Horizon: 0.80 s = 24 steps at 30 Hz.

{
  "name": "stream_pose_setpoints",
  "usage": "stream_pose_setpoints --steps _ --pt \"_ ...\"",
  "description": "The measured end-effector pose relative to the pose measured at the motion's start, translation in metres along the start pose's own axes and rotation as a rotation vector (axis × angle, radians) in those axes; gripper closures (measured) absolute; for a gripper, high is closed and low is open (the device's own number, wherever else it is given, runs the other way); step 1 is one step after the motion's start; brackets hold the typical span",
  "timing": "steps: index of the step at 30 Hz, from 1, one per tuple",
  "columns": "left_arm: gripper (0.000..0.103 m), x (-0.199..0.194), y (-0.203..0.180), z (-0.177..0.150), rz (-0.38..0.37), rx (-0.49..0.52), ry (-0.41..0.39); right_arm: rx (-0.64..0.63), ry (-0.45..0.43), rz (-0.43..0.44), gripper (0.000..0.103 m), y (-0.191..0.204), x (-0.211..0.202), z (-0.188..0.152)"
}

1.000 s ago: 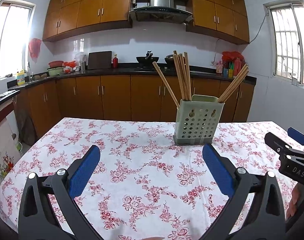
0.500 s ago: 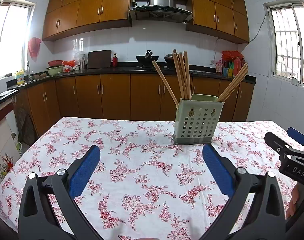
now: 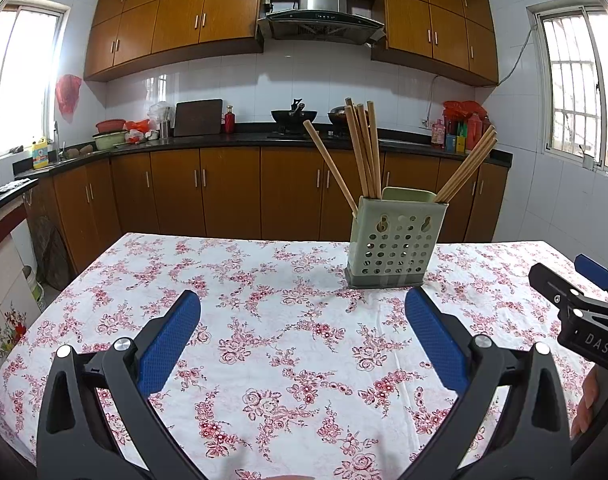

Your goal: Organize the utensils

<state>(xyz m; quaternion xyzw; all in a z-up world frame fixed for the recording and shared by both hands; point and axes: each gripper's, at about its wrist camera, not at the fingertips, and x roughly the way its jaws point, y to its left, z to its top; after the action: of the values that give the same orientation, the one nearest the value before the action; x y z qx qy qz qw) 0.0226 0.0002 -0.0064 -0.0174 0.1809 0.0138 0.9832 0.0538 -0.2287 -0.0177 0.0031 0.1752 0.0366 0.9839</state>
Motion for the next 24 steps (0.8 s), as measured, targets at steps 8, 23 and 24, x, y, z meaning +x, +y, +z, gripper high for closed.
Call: stream_pose_setpoints --steps 8,23,24 --pt "0.002 -0.0002 -0.0003 0.0006 0.0 -0.001 0.0 0.0 -0.001 0.0 0.004 0.0006 0.0001 -0.0001" --pt "0.002 0.0004 -0.0008 -0.0005 -0.004 0.0 0.003 0.002 0.001 0.0 0.004 0.0011 0.0003 0.0002" --pt "0.002 0.0003 -0.001 -0.0005 -0.004 0.0 0.003 0.002 0.001 0.0 0.004 0.0012 0.0003 0.0002"
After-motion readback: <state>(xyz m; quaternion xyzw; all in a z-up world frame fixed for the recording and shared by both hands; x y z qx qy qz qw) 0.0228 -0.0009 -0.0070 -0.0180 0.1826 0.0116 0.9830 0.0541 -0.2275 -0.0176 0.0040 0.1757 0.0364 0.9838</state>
